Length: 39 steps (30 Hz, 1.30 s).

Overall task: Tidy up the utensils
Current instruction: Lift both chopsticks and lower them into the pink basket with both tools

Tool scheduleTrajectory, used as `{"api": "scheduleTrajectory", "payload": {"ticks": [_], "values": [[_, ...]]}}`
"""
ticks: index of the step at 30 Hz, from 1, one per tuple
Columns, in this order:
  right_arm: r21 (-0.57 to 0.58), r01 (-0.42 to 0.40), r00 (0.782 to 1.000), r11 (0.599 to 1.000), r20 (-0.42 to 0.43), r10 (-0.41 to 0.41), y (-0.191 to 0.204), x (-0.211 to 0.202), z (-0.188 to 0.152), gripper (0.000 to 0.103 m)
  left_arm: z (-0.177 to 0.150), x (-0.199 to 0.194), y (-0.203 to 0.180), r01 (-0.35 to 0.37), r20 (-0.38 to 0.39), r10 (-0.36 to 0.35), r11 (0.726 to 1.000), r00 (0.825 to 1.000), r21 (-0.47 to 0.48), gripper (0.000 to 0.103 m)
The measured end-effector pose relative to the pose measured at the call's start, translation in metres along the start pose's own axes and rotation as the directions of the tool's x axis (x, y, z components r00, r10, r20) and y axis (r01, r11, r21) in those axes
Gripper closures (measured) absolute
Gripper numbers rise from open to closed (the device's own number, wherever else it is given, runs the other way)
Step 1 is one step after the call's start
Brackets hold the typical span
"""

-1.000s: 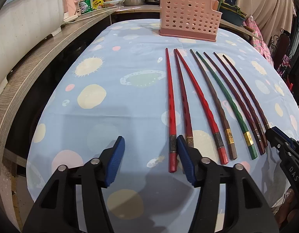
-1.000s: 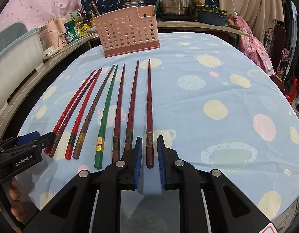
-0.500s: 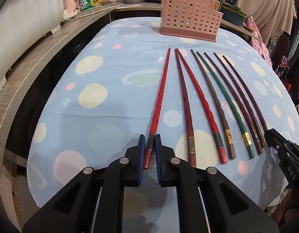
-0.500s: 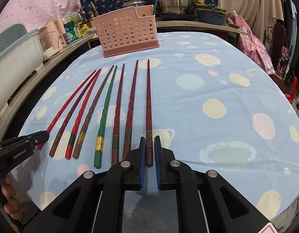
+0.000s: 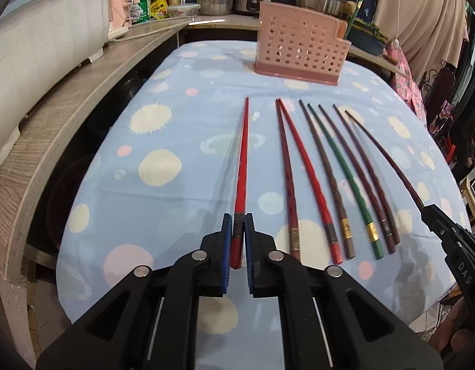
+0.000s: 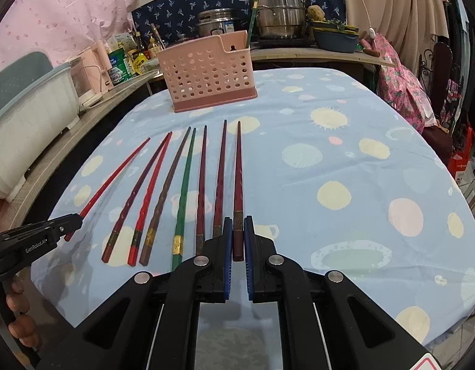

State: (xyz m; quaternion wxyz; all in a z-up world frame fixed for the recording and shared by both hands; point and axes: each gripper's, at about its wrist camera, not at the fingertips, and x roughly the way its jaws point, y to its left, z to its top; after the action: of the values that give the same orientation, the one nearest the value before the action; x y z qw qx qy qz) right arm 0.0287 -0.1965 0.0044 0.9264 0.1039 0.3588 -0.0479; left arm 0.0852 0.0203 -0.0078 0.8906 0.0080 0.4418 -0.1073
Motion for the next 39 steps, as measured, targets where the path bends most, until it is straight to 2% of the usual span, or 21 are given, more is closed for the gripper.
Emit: {"api": "scheduleTrajectory", "payload": {"ticks": [10, 19, 28, 35, 39], "values": [[0.03, -0.032, 0.993, 0.999, 0.116, 0.028, -0.003, -0.034, 0.055, 0.096, 0.04, -0.042, 0.002, 0.011, 0.099, -0.01, 1.0, 0.995, -0.003, 0.096], [0.026, -0.046, 0.975, 0.999, 0.218, 0.04, -0.002, -0.046, 0.104, 0.096, 0.093, -0.067, 0.004, 0.021, 0.2, -0.016, 1.0, 0.98, -0.019, 0.096], [0.035, -0.053, 0.963, 0.998, 0.265, 0.042, -0.003, -0.046, 0.145, 0.096, 0.147, -0.082, 0.006, 0.025, 0.284, -0.017, 0.999, 0.959, -0.026, 0.096], [0.017, -0.054, 0.954, 0.998, 0.297, 0.047, -0.001, -0.05, 0.168, 0.096, 0.178, -0.084, 0.003, 0.033, 0.309, -0.023, 0.999, 0.951, -0.027, 0.096], [-0.001, -0.052, 0.945, 0.999, 0.323, 0.05, 0.004, -0.054, 0.185, 0.096, 0.194, -0.088, 0.0, 0.06, 0.324, -0.051, 0.998, 0.945, -0.018, 0.096]]}}
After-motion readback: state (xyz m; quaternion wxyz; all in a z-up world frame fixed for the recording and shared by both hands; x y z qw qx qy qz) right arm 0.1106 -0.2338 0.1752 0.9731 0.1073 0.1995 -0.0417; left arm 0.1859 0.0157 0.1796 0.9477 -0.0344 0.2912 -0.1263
